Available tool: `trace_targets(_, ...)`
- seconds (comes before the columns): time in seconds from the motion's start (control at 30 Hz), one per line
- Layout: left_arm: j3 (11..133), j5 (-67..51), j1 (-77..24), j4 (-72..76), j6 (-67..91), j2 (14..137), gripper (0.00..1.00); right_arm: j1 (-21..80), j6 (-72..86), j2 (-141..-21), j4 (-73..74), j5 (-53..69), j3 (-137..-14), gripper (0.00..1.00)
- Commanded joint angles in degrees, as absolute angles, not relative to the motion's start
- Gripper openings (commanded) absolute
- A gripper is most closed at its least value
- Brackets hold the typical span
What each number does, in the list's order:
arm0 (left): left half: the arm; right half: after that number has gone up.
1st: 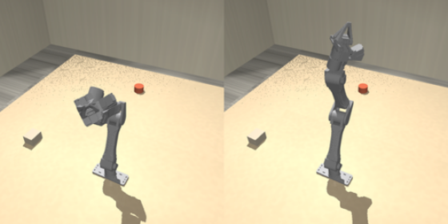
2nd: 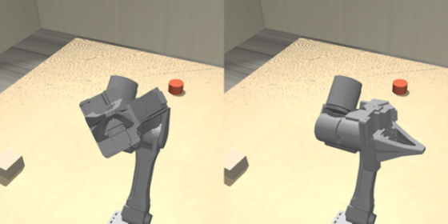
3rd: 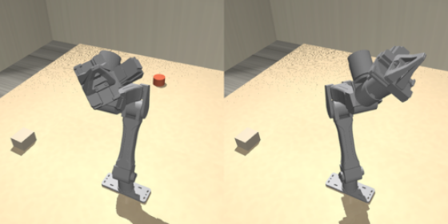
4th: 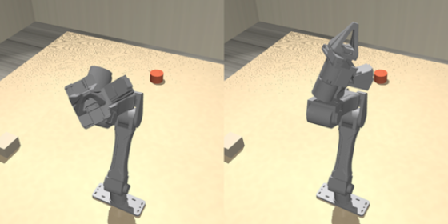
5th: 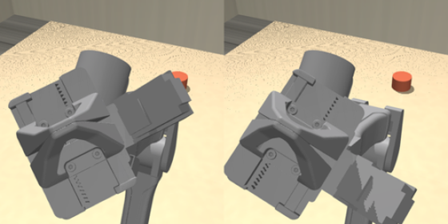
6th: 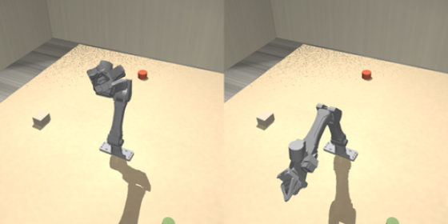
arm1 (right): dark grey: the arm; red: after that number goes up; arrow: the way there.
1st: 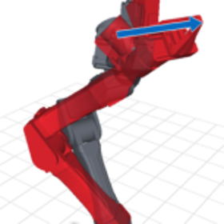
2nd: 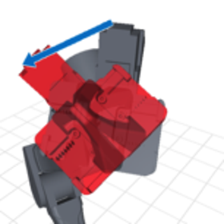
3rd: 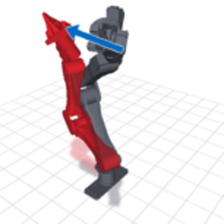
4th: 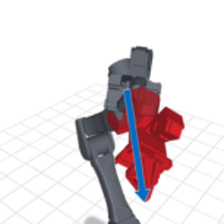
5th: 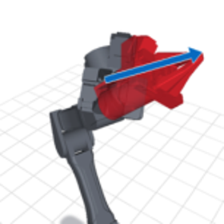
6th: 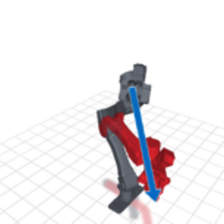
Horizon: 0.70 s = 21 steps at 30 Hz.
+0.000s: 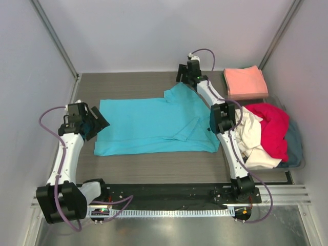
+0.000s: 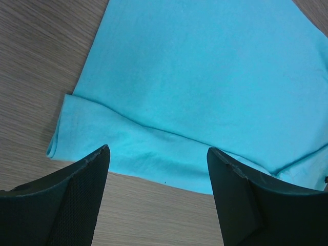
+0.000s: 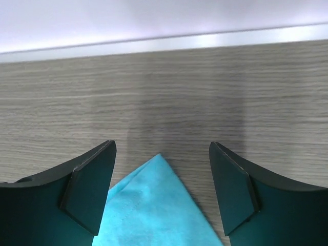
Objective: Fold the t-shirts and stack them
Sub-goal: Fold the tshirt
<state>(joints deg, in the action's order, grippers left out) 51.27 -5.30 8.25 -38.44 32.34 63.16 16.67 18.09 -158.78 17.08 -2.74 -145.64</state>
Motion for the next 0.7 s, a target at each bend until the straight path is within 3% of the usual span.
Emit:
trace_targets(0.0,51.2,-6.7,8.0,-36.6,31.6,63.0,0.77,18.9,17.2,-156.6,14.7,-4.3,-142.6,0.78)
trace_targets(0.2,51.2,-5.7,8.0,-36.7,31.5,63.0,0.77,19.9,18.5,-155.1,15.4,-4.1,-137.5,0.54)
trace_targets(0.3,51.9,-4.1,7.9,-36.7,31.4,63.8,0.77,19.9,18.0,-155.4,15.7,-4.1,-137.5,0.37)
trace_targets(0.43,54.9,-0.4,8.0,-37.7,30.8,66.5,0.77,19.8,17.5,-155.2,15.8,-4.1,-136.8,0.01)
trace_targets(0.67,65.9,4.6,7.9,-36.5,33.2,80.7,0.78,19.7,17.1,-153.7,13.9,-2.8,-133.6,0.01)
